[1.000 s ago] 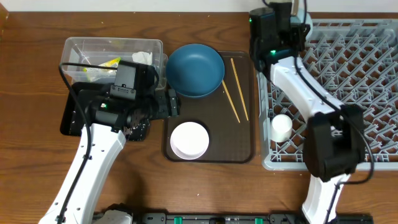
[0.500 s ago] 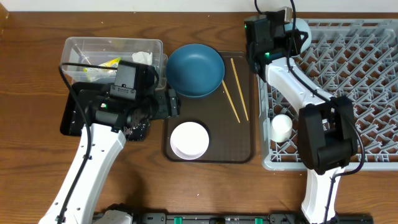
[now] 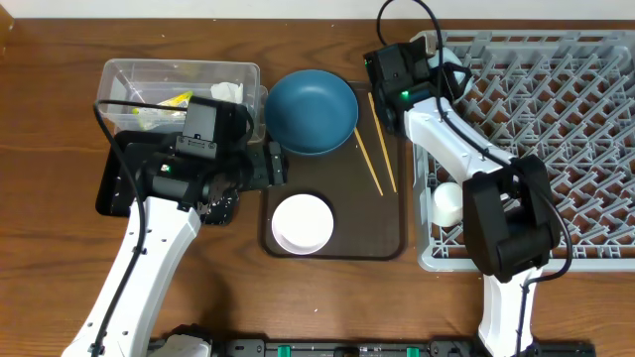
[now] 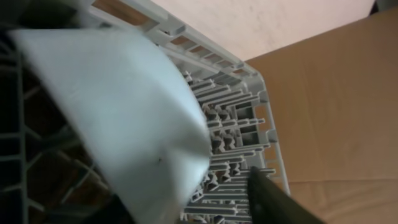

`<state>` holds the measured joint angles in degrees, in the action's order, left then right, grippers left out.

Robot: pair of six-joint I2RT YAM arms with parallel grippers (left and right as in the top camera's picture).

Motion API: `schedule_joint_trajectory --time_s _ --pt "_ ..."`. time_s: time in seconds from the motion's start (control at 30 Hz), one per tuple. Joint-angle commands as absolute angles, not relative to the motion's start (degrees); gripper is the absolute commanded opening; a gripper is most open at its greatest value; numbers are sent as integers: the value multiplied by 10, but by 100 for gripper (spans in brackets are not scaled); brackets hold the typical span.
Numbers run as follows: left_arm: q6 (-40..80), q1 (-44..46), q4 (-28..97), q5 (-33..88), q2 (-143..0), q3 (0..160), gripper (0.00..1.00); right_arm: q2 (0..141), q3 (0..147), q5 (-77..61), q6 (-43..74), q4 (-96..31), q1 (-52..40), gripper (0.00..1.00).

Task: Sort waste into correct bins and load items into the dishwasher rack
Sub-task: 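Lower the light-blue bowl into the rack's back edge with right gripper, then reach right gripper to the pink bowl on the brown tray and grasp it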

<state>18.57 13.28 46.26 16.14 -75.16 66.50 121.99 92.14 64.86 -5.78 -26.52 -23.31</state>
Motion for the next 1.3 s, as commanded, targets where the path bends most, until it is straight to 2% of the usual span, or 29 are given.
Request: schedule_joint_trajectory --time_s 0.0,0.2,0.4,0.63,0.73,0.8,0.87,1.13,1.27 --pt "181 131 464 157 -749 677 88 1218 922 648 -33 -266 -235 52" --pt "181 131 464 158 -749 677 88 1179 922 596 -32 -269 -237 59" --pt "181 131 464 158 -749 677 88 1106 922 484 9 -316 -238 70" --pt "181 131 464 157 -749 677 88 1036 922 250 34 -400 -237 85" --pt "181 131 464 158 -749 677 88 1024 922 43 52 -443 -237 84" --pt "181 131 464 157 -749 677 88 1026 920 -81 60 -465 -240 79" --pt "181 131 464 157 -749 677 88 1035 912 -151 87 -475 -249 79" --pt "181 131 464 158 -749 677 88 1052 835 -174 189 -440 -322 72" --pt "181 131 464 157 -749 677 88 1052 785 -143 251 -403 -353 67"
